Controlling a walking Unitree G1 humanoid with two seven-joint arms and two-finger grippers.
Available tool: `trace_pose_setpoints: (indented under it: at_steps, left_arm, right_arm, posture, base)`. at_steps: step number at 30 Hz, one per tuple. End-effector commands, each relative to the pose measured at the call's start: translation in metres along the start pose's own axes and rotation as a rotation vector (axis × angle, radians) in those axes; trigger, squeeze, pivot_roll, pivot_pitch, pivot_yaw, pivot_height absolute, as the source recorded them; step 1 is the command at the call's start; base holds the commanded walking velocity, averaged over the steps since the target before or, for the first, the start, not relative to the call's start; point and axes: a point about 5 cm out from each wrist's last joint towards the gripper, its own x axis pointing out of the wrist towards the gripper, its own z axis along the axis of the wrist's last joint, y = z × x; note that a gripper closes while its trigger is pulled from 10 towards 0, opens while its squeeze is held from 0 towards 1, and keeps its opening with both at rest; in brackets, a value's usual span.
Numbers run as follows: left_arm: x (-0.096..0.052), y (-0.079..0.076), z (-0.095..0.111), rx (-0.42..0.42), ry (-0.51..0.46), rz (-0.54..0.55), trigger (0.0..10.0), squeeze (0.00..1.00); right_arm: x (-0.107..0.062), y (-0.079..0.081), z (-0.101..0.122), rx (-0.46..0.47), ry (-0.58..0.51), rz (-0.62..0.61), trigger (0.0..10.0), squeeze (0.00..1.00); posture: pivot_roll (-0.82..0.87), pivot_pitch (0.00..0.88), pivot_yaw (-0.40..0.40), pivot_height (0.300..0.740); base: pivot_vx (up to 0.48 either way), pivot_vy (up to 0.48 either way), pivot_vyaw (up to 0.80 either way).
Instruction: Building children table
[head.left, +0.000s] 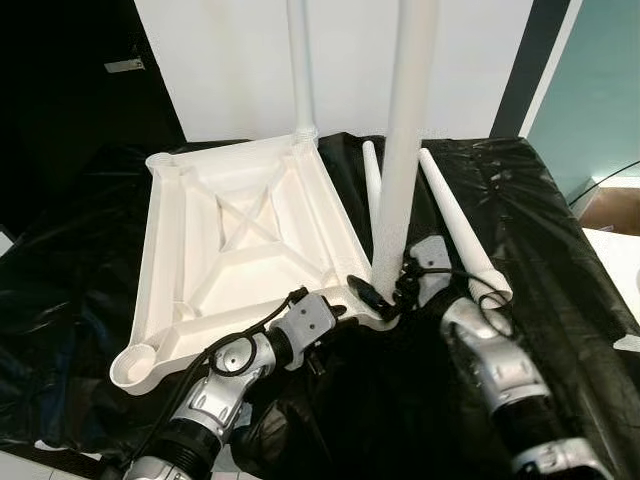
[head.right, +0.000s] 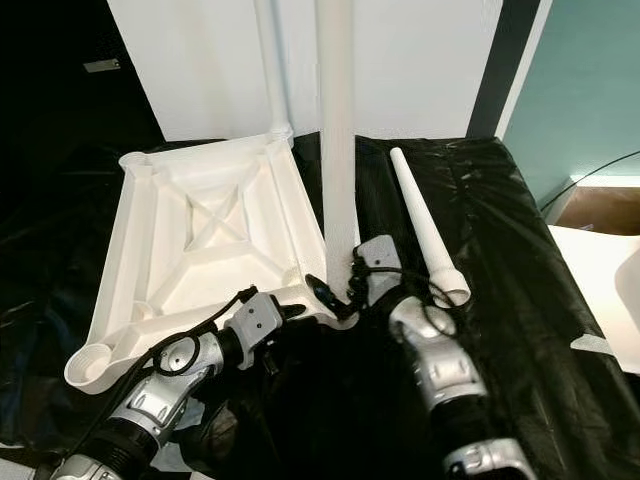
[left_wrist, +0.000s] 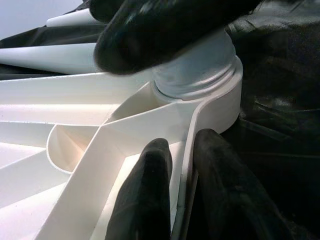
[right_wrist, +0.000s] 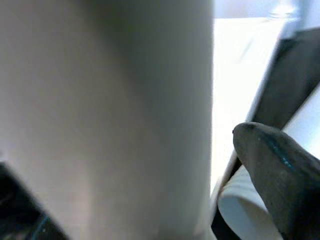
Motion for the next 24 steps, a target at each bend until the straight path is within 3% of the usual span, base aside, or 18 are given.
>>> trace_pose_setpoints:
  at_steps: [1,4,9,10,15,22,23,24]
  left_arm:
    - [-0.004,-0.027,-0.035,-0.076,0.160,-0.159,10.0,0.00]
    - [-0.004,-0.027,-0.035,-0.075,0.160,-0.160,10.0,0.00]
    - [-0.004,-0.027,-0.035,-0.075,0.161,-0.158,10.0,0.00]
    - [-0.004,-0.027,-0.035,-0.076,0.161,-0.156,10.0,0.00]
    - [-0.007,-0.028,-0.037,-0.079,0.166,-0.151,10.0,0.00]
    - [-0.008,-0.028,-0.038,-0.079,0.168,-0.151,10.0,0.00]
    - [-0.008,-0.028,-0.038,-0.079,0.168,-0.151,10.0,0.00]
    - [-0.008,-0.028,-0.038,-0.079,0.167,-0.151,10.0,0.00]
  right_arm:
    - [-0.005,-0.007,0.005,-0.018,0.006,0.104,10.0,0.00]
    - [-0.008,-0.011,0.007,-0.041,0.016,0.149,10.0,0.00]
    - [-0.013,-0.032,0.014,-0.121,0.046,0.231,10.0,0.00]
    - [-0.014,-0.036,0.016,-0.133,0.050,0.260,0.0,0.00]
    - [-0.016,-0.043,0.014,-0.148,0.114,0.343,0.0,0.00]
    - [-0.018,-0.044,0.010,-0.138,0.138,0.356,0.0,0.00]
    - [-0.019,-0.041,0.007,-0.132,0.138,0.353,0.0,0.00]
    - [-0.013,-0.024,0.007,-0.147,0.050,0.304,0.0,0.00]
  posture:
    - [0.04,0.000,0.042,0.740]
    - [0.04,0.000,0.042,0.740]
    - [0.05,0.000,0.040,0.740]
    - [0.05,0.000,0.039,0.740]
    - [0.06,0.000,0.040,0.740]
    - [0.06,0.000,0.037,0.740]
    - [0.06,0.000,0.037,0.740]
    - [0.06,0.000,0.033,0.740]
  base:
    - [0.000,0.000,0.00]
    - [0.000,0.000,0.00]
    - [0.000,0.000,0.00]
    - [0.000,0.000,0.00]
    - [0.000,0.000,0.00]
    - [0.000,0.000,0.00]
    - [0.000,0.000,0.00]
    - [0.000,0.000,0.00]
